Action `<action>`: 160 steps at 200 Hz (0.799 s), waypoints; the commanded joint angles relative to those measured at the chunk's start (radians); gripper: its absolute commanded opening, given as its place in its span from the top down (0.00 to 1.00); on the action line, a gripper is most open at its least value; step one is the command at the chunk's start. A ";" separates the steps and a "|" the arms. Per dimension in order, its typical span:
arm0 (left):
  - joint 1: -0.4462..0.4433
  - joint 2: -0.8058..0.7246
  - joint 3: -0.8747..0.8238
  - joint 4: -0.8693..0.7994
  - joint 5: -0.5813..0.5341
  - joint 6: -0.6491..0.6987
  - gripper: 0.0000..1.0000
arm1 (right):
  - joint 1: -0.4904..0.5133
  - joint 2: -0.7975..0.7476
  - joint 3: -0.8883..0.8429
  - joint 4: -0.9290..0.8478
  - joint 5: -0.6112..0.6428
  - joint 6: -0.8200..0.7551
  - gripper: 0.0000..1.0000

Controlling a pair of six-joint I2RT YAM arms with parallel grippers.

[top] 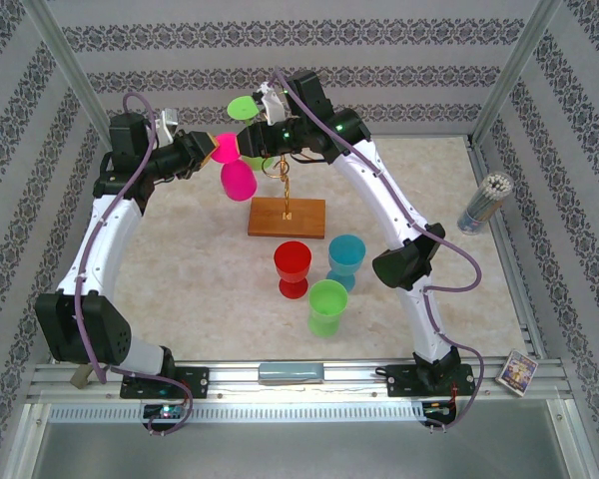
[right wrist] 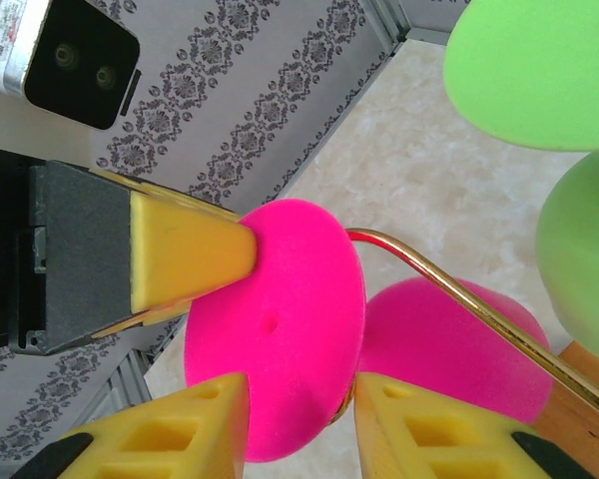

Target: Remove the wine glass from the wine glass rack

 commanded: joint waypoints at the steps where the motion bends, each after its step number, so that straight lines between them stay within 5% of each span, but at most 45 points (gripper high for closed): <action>1: -0.012 -0.036 0.023 0.010 -0.007 0.017 0.84 | -0.003 -0.022 -0.010 -0.009 -0.018 -0.001 0.66; 42: -0.012 -0.039 0.027 0.014 -0.004 0.014 1.00 | -0.004 -0.026 -0.011 -0.006 -0.017 0.002 0.61; 160: -0.011 0.010 0.067 0.143 0.034 -0.112 1.00 | -0.004 -0.079 -0.010 0.014 -0.001 0.010 0.50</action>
